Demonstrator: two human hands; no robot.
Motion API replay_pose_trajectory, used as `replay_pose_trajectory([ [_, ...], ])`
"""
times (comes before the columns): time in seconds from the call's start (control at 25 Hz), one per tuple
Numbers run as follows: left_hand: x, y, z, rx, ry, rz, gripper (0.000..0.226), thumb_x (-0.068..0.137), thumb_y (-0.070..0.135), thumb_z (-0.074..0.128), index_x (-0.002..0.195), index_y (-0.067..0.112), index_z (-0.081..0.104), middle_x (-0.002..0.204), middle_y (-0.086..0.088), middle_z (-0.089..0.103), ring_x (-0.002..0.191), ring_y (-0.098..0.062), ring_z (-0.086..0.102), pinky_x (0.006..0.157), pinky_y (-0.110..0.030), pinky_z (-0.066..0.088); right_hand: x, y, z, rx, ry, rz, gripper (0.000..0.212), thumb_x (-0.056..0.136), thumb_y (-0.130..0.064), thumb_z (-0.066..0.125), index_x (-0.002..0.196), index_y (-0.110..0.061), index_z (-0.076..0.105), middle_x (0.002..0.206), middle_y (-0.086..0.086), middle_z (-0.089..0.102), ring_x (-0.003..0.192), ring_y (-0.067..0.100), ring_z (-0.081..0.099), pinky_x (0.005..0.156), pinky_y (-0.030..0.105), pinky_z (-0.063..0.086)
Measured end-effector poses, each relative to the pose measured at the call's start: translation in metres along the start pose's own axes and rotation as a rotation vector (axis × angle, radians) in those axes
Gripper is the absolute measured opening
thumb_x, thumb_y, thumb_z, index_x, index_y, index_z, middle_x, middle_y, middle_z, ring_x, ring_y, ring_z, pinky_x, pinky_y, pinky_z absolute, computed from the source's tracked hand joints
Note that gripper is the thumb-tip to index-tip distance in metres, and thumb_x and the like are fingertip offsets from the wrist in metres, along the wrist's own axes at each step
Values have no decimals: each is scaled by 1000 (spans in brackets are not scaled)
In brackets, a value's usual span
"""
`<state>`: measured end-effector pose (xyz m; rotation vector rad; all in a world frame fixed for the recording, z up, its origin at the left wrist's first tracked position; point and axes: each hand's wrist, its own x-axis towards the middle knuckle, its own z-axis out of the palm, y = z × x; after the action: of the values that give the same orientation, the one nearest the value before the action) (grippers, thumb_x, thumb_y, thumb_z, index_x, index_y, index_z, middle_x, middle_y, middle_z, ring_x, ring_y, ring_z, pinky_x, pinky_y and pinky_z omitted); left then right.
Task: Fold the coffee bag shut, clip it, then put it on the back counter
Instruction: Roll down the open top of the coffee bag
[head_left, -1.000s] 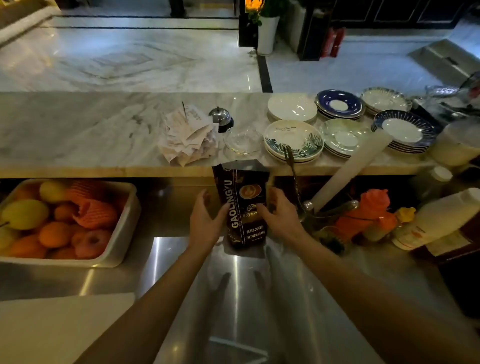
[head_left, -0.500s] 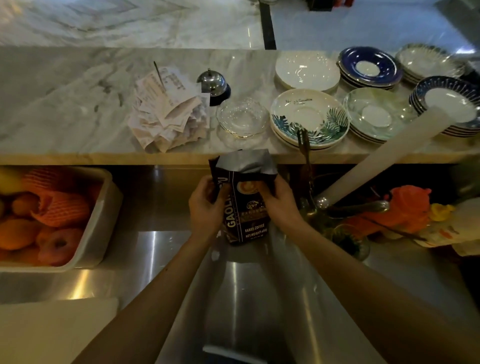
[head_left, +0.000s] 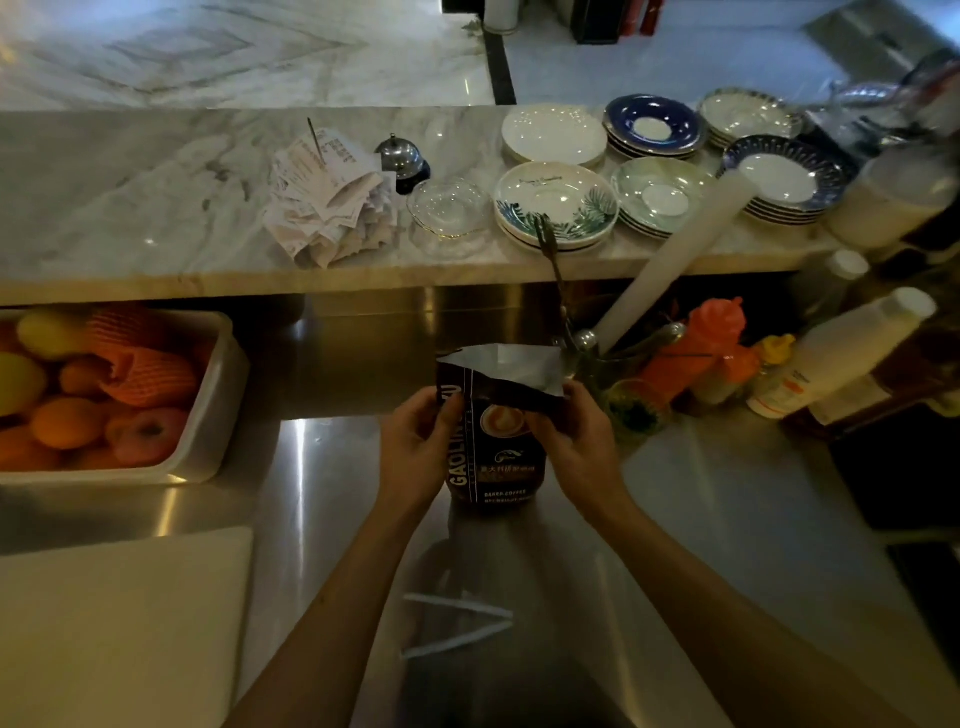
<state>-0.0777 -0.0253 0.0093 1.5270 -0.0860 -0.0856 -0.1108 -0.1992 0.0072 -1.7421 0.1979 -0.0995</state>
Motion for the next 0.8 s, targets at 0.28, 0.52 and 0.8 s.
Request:
replay_pose_trajectory([
  [0.28,-85,-18,21,2,-75,-76,14,95,14,54,100,11,67,96,0,73,89,-8,72,72,-18,55,-104,11,-19,29,214,33,37,86,-27,66,120,-23,54,104,-1,71,99,12,70,85,38,58],
  [0.52,-128,-27,51,65,-105,-81,17,96,15,53,102,7,67,95,1,73,88,-7,71,74,-20,56,-153,19,-47,76,273,28,32,88,-14,65,103,-37,49,100,8,72,94,11,71,80,29,59],
  [0.8,-168,-24,108,167,45,-70,20,98,18,50,105,7,65,99,-5,72,93,-12,69,79,-26,56,-168,37,-102,64,146,-12,29,83,-22,70,100,-37,52,97,-12,68,97,-1,67,76,15,55],
])
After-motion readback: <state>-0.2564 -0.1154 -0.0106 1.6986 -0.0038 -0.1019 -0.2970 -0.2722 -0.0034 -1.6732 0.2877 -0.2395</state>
